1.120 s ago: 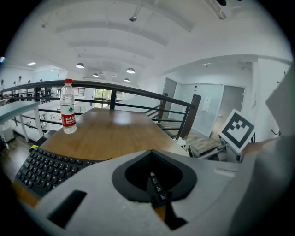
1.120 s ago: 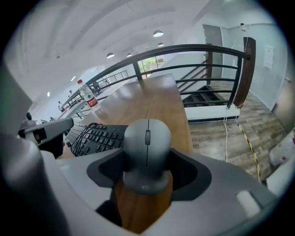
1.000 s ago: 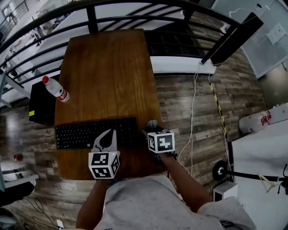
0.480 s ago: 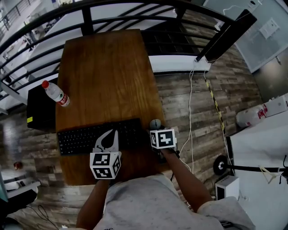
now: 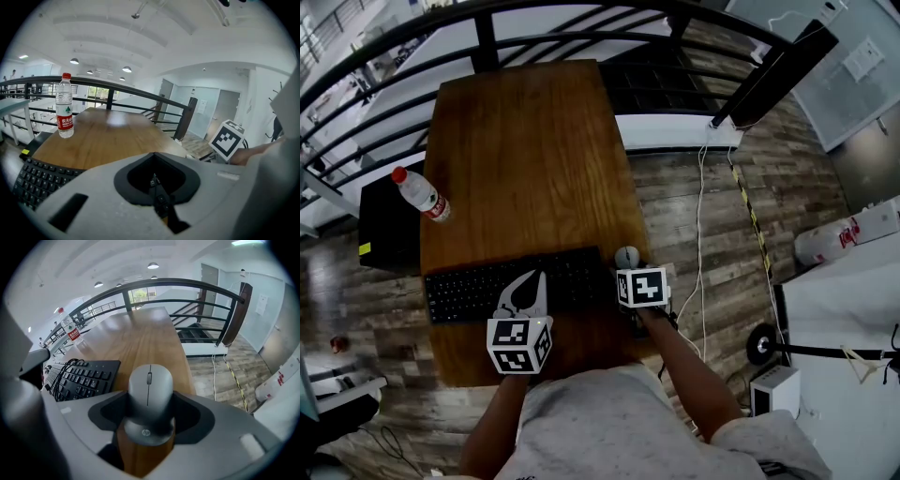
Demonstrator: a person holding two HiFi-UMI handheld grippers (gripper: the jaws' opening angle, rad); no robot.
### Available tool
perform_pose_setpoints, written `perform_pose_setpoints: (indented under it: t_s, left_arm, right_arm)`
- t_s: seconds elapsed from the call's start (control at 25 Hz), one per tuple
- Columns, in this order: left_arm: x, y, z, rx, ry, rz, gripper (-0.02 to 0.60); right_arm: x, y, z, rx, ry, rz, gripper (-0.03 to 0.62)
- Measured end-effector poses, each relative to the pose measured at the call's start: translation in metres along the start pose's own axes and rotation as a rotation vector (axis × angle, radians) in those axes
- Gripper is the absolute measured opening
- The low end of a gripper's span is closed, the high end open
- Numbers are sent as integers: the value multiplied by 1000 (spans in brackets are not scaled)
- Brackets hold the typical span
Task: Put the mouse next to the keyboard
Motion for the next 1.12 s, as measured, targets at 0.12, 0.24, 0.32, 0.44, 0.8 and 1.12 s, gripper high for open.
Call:
perform_pose_setpoints:
  t_s: [0.12, 0.24, 0.32, 0.44, 0.8, 1.12]
  left_arm:
    - [-1, 1, -1, 3, 3, 0, -5]
    - [0, 2, -1, 5, 4, 2, -5]
    - [0, 3, -1, 6, 4, 5, -5]
    - [-1, 3, 0, 8, 4, 7, -5]
    - [-5, 8, 1, 14, 13, 11, -5]
    - [-4, 14, 4, 20, 10, 19, -5]
  right_arm:
    - [0, -1, 0, -8, 2, 1, 304]
    - [0, 0, 0, -14, -8, 6, 304]
    - [-1, 0, 0, -20, -9, 11, 305]
    - [-1, -1, 1, -23, 4, 17, 307]
    - [-3, 0, 0, -20, 27, 41, 307]
    - [-2, 4, 0, -11, 26, 61, 311]
Point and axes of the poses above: the fingertips, and each gripper's own axes: y backward along the fingers, z to its right, x out of its top, the point moved 4 cm from there along y, backward along the fingers, and after that the axes turned 15 degrees about y, right-handed, at the moved point
